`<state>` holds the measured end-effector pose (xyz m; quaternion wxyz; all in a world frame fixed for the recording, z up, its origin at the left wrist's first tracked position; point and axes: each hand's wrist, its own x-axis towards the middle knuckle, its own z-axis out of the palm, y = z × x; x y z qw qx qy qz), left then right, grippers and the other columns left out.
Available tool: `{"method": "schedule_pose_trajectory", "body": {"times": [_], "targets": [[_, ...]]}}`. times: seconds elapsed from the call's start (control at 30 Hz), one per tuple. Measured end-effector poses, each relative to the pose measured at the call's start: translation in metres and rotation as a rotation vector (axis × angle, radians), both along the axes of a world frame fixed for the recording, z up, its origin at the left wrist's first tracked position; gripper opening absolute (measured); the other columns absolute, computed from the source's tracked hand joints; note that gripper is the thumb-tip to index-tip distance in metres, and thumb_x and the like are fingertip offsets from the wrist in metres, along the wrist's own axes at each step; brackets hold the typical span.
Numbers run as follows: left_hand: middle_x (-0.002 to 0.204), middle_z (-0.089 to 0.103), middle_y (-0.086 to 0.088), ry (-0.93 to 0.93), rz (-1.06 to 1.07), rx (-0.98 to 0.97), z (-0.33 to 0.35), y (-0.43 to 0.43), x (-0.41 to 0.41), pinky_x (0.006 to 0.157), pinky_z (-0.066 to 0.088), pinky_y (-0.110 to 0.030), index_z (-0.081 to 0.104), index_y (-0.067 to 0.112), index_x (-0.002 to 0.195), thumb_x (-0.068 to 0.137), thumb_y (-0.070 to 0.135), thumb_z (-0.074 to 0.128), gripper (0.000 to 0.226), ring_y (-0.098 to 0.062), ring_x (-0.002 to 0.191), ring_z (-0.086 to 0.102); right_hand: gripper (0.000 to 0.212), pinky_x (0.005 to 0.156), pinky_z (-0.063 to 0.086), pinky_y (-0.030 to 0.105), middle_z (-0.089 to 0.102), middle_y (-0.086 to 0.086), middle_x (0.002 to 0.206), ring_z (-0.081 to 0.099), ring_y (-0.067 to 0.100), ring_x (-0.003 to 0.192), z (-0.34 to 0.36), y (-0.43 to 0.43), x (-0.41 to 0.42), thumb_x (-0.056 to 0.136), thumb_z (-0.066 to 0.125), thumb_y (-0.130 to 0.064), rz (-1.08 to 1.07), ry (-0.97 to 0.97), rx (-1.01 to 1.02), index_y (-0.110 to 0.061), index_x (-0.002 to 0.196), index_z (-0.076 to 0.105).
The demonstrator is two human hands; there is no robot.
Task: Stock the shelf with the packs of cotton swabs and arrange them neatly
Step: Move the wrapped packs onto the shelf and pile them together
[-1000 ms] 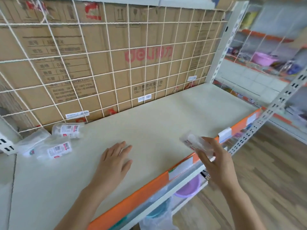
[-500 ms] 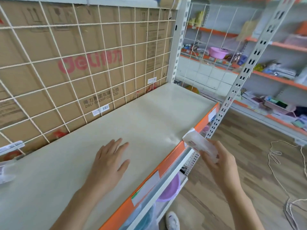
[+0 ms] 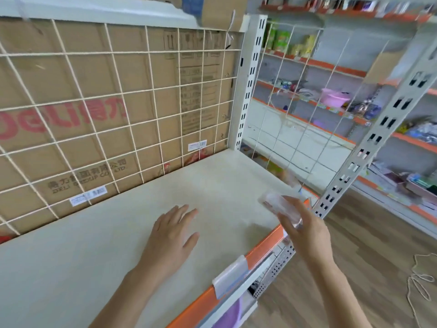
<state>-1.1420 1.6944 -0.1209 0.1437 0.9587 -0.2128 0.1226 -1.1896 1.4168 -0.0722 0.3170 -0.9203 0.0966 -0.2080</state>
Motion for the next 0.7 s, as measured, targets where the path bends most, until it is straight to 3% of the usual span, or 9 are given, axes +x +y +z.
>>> {"method": "schedule_pose_trajectory", "body": {"times": [0.07, 0.2, 0.3, 0.43, 0.53, 0.63, 0.7], "targets": [[0.118, 0.065, -0.004, 0.008, 0.026, 0.016, -0.004, -0.021, 0.013, 0.082, 0.053, -0.043, 0.063, 0.020, 0.114, 0.081, 0.043, 0.039, 0.047, -0.026, 0.105, 0.064, 0.035, 0.057, 0.038, 0.027, 0.066, -0.010, 0.088, 0.059, 0.014, 0.063, -0.007, -0.014, 0.026, 0.084, 0.066, -0.016, 0.011, -0.001, -0.019, -0.032, 0.115, 0.060], [0.116, 0.067, -0.006, 0.037, 0.087, 0.077, -0.012, -0.054, 0.037, 0.081, 0.052, -0.047, 0.068, 0.019, 0.109, 0.080, 0.043, 0.038, 0.048, -0.028, 0.104, 0.065, 0.045, 0.062, 0.040, 0.016, 0.066, -0.003, 0.115, 0.065, 0.016, 0.090, -0.024, -0.031, 0.075, 0.079, 0.067, 0.001, 0.130, -0.101, -0.146, -0.019, 0.119, 0.064], [0.116, 0.067, -0.003, 0.047, 0.117, 0.087, -0.018, -0.066, 0.044, 0.082, 0.053, -0.044, 0.068, 0.022, 0.109, 0.082, 0.044, 0.036, 0.048, -0.023, 0.105, 0.065, 0.055, 0.088, 0.046, 0.029, 0.060, 0.008, 0.126, 0.047, 0.015, 0.120, -0.039, -0.037, 0.105, 0.075, 0.062, 0.011, 0.223, -0.026, -0.138, -0.013, 0.124, 0.060], [0.120, 0.065, 0.000, 0.027, 0.124, 0.049, -0.022, -0.068, 0.046, 0.096, 0.032, -0.036, 0.066, 0.024, 0.113, 0.084, 0.044, 0.036, 0.047, -0.020, 0.109, 0.063, 0.052, 0.110, 0.025, 0.036, 0.041, 0.006, 0.146, 0.030, 0.028, 0.139, -0.048, -0.043, 0.126, 0.085, 0.055, 0.003, 0.293, 0.122, -0.184, -0.015, 0.134, 0.051], [0.121, 0.064, 0.000, 0.021, 0.130, 0.054, -0.021, -0.067, 0.048, 0.097, 0.033, -0.037, 0.065, 0.024, 0.114, 0.084, 0.044, 0.036, 0.046, -0.020, 0.113, 0.059, 0.055, 0.115, 0.004, 0.045, 0.018, -0.003, 0.156, 0.008, 0.019, 0.146, -0.044, -0.043, 0.132, 0.095, 0.044, -0.014, 0.261, 0.242, -0.365, -0.024, 0.147, 0.028], [0.123, 0.063, -0.001, 0.032, 0.104, 0.023, -0.021, -0.067, 0.046, 0.099, 0.033, -0.037, 0.065, 0.022, 0.115, 0.085, 0.044, 0.037, 0.046, -0.017, 0.118, 0.049, 0.058, 0.114, 0.000, 0.044, 0.010, -0.002, 0.158, 0.002, 0.023, 0.146, -0.041, -0.039, 0.129, 0.097, 0.043, -0.022, 0.246, 0.252, -0.385, -0.024, 0.150, 0.017], [0.125, 0.062, -0.002, 0.079, 0.107, 0.001, -0.021, -0.063, 0.045, 0.101, 0.040, -0.038, 0.064, 0.021, 0.117, 0.085, 0.045, 0.035, 0.050, -0.021, 0.120, 0.053, 0.056, 0.114, 0.007, 0.043, 0.023, 0.006, 0.155, 0.015, 0.030, 0.144, -0.041, -0.035, 0.122, 0.093, 0.052, -0.020, 0.257, 0.155, -0.262, -0.019, 0.146, 0.032]]}}
